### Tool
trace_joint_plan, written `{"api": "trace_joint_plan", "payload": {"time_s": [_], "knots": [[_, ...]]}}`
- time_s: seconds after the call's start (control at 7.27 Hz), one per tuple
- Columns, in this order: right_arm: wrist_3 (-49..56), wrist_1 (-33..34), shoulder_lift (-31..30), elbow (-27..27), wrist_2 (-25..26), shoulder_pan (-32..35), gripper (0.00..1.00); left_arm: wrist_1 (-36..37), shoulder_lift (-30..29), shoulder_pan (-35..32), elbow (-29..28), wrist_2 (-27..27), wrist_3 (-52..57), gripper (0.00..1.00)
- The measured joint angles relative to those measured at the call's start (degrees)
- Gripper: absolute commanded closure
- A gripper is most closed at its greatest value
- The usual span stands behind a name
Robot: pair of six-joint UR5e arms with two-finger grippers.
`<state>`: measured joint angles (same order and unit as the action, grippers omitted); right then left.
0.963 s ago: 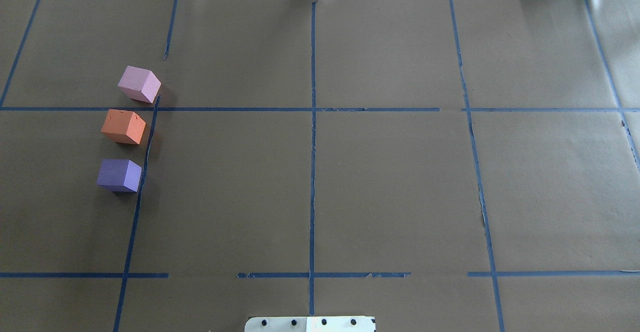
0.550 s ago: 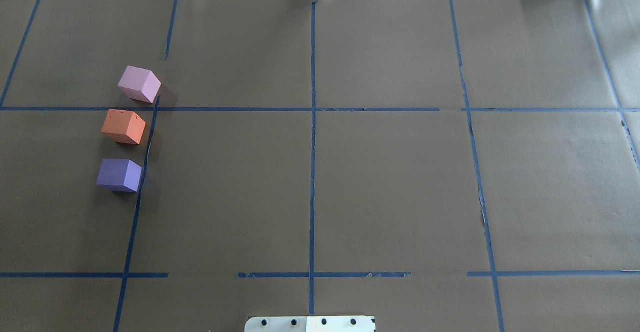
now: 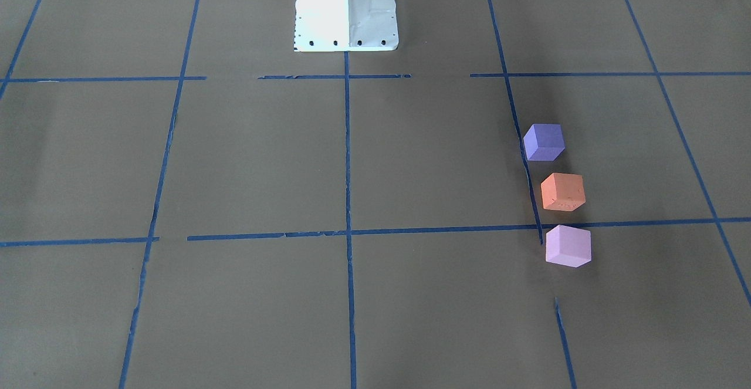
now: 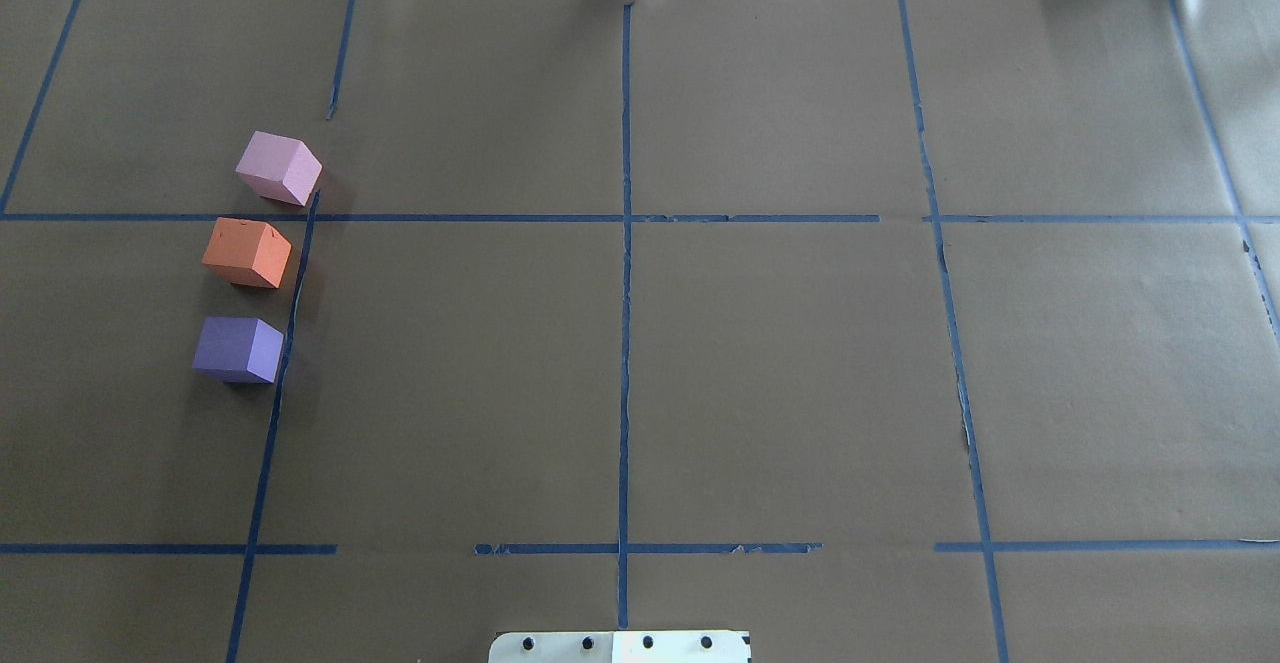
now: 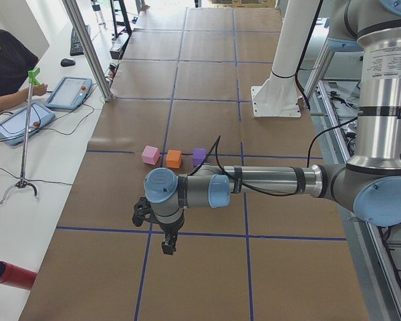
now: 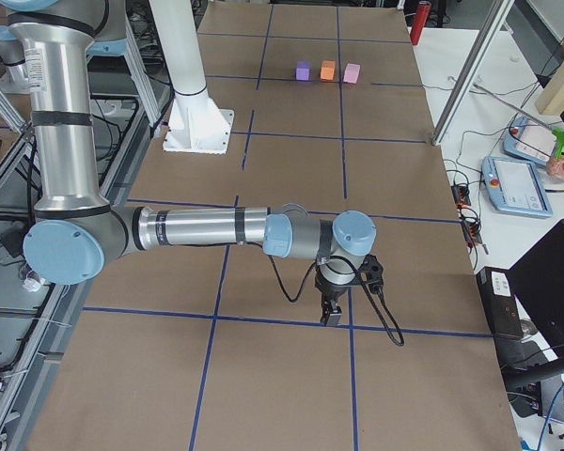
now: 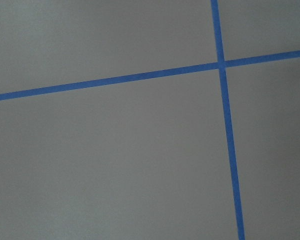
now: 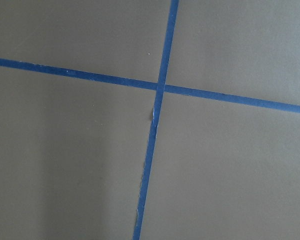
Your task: Arrange blocks in a line
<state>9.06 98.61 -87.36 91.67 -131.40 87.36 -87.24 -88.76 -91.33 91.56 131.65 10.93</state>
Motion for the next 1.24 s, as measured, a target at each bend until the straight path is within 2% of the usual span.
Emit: {"api": "trace_joint_plan", "payload": {"time_s": [1.24], "knots": [[0.0, 0.0, 0.0, 0.02, 0.0, 0.0, 0.0, -0.4, 0.77, 0.72, 0.87, -0.08, -0.04, 0.0]]}}
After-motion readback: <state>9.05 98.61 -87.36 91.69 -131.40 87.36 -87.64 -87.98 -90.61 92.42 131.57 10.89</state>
